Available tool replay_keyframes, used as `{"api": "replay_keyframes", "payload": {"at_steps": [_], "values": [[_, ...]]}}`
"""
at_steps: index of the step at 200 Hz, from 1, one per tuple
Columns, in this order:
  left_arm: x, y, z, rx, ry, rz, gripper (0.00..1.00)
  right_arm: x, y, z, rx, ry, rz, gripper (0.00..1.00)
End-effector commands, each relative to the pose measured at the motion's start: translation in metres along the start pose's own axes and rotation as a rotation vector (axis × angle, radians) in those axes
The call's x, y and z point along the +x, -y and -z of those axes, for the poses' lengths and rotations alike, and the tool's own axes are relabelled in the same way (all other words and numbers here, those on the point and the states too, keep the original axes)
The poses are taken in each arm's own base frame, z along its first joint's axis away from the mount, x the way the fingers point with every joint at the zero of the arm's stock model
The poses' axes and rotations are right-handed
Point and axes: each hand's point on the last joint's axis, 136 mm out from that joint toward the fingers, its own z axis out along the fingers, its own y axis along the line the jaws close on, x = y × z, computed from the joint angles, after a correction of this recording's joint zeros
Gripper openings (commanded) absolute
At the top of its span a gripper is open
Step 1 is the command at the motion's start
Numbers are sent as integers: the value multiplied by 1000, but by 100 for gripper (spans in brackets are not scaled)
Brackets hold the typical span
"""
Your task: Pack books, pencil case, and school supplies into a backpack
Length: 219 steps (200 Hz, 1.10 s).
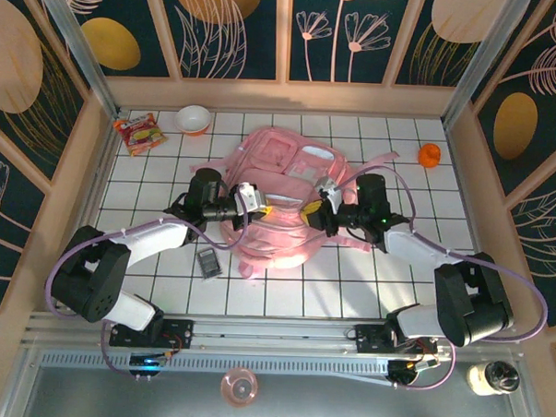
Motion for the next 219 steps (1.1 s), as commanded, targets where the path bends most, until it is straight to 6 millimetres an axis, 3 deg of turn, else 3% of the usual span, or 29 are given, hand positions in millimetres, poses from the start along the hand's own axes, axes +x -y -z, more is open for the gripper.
{"api": "replay_keyframes", "payload": {"at_steps": [1,25,49,86,109,142,219], "values": [[-39,-12,10,-43,128,-70,0,-1,-26,-5,-126,21,-4,19],[-40,-12,11,-46,129,-69,0,1,-27,-4,-156,17,-33,31],[-43,-12,13,-49,143,-70,0,11,-32,-4,-192,-12,-67,35],[-41,-14,13,-65,133,-62,0,13,-36,2,-178,-15,-69,20],[-43,-16,13,-67,136,-57,0,3,-23,4,-91,22,-89,0],[-49,-19,12,-98,132,-49,0,-11,-17,5,-46,70,-124,0],[-70,-2,-8,-74,160,-37,0,-38,-56,-22,-73,86,-101,0]]}}
